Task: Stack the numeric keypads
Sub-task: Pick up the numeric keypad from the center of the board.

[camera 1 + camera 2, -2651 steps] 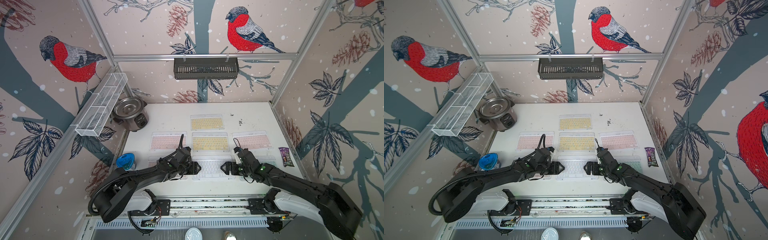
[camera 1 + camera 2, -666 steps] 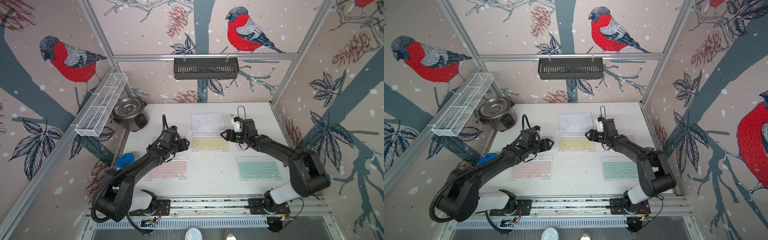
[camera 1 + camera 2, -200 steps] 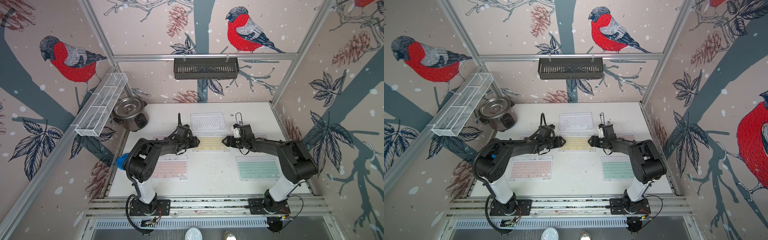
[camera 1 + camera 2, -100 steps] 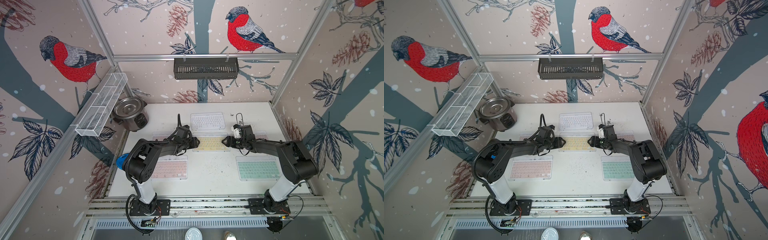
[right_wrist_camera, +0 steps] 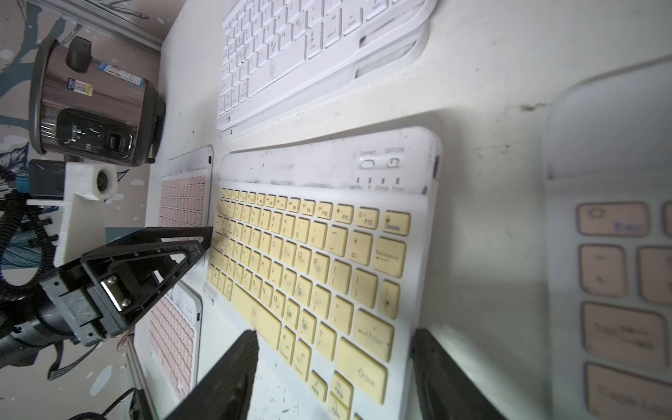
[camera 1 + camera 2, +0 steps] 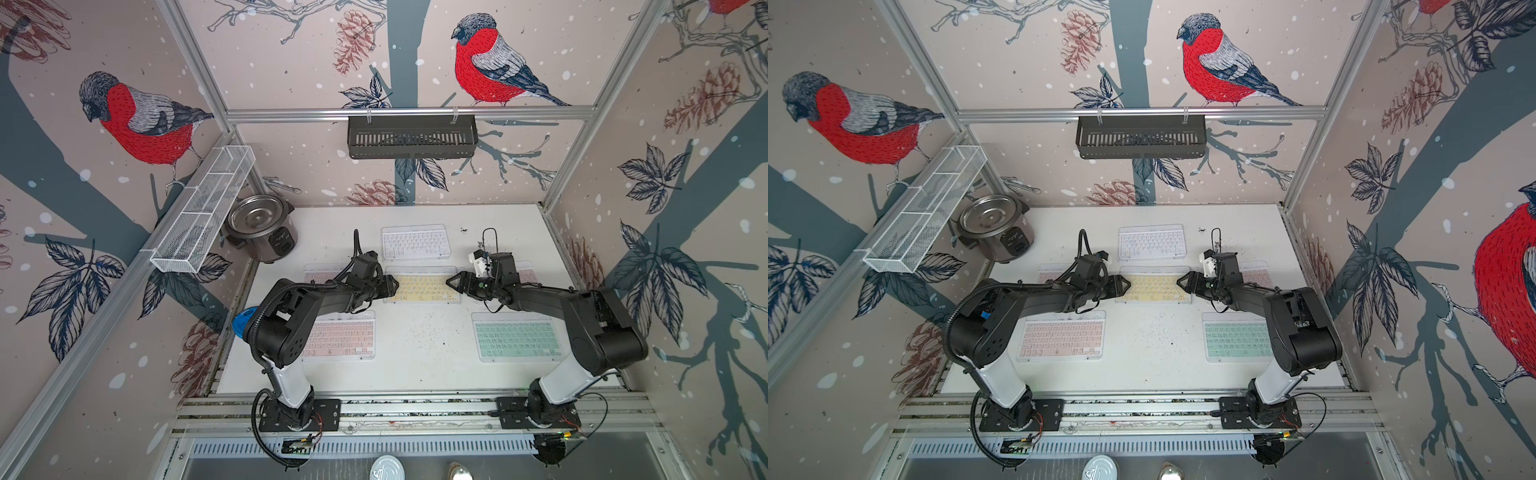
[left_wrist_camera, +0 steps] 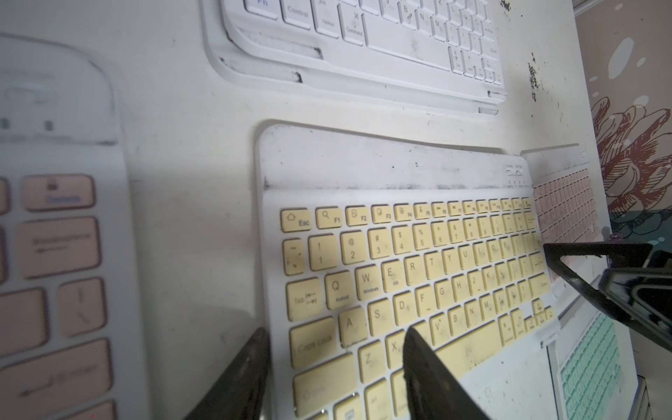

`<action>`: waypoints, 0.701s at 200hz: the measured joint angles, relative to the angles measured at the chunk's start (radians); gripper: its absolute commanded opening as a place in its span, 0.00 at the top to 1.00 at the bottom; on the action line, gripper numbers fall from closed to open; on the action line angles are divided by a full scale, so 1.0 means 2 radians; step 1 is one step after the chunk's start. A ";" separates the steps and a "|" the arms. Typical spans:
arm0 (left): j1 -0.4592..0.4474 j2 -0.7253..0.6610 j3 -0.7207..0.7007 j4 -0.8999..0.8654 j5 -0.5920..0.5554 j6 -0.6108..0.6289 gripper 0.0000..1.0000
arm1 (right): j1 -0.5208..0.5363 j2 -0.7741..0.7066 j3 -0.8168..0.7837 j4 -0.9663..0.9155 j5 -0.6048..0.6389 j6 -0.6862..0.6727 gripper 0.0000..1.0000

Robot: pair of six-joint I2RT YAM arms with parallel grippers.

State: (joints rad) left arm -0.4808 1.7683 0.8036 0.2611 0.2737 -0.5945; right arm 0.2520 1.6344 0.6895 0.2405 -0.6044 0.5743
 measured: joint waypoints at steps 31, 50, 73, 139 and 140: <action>0.000 -0.002 -0.006 0.007 -0.006 0.000 0.41 | 0.000 -0.006 -0.008 0.010 -0.010 0.005 0.32; 0.000 -0.004 -0.010 0.010 -0.008 0.000 0.41 | -0.001 -0.009 -0.015 0.016 -0.019 0.013 0.32; 0.000 -0.006 -0.015 0.017 -0.012 0.000 0.41 | -0.001 -0.010 -0.023 0.024 -0.027 0.023 0.32; 0.000 -0.012 -0.032 0.033 -0.017 0.000 0.41 | -0.005 -0.021 -0.041 0.060 -0.047 0.053 0.32; 0.000 -0.012 -0.032 0.033 -0.017 0.000 0.42 | -0.005 -0.021 -0.042 0.061 -0.047 0.053 0.32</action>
State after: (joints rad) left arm -0.4808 1.7443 0.7391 0.3275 0.2390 -0.5945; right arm 0.2420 1.5925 0.6064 0.3618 -0.6987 0.6807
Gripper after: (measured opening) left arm 0.582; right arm 0.682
